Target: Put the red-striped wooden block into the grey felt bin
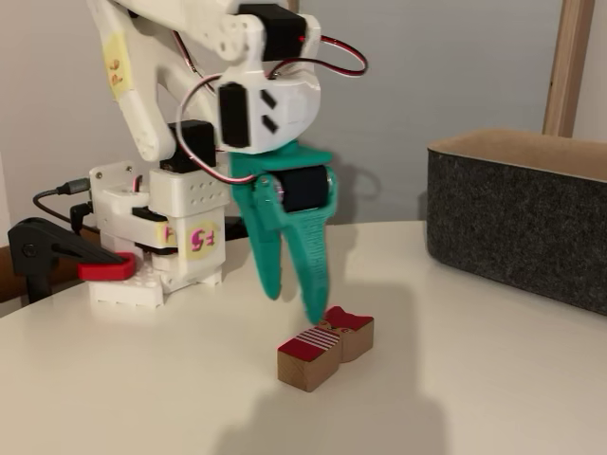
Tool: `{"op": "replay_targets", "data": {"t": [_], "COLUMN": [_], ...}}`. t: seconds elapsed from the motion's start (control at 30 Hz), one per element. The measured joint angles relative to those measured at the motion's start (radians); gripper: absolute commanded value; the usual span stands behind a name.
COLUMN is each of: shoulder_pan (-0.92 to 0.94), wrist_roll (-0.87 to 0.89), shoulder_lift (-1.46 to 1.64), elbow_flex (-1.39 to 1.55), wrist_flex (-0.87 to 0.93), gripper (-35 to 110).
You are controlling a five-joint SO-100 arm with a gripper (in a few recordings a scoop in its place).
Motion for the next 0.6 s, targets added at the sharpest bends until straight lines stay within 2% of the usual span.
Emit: {"op": "replay_targets", "data": {"t": [0.23, 0.6], "shoulder_pan": [-0.037, -0.035], "wrist_roll": [-0.011, 0.018], "shoulder_lift": [0.0, -0.1], "elbow_flex": [0.0, 0.0], "wrist_flex": [-0.009, -0.144], "gripper": [30, 31]}}
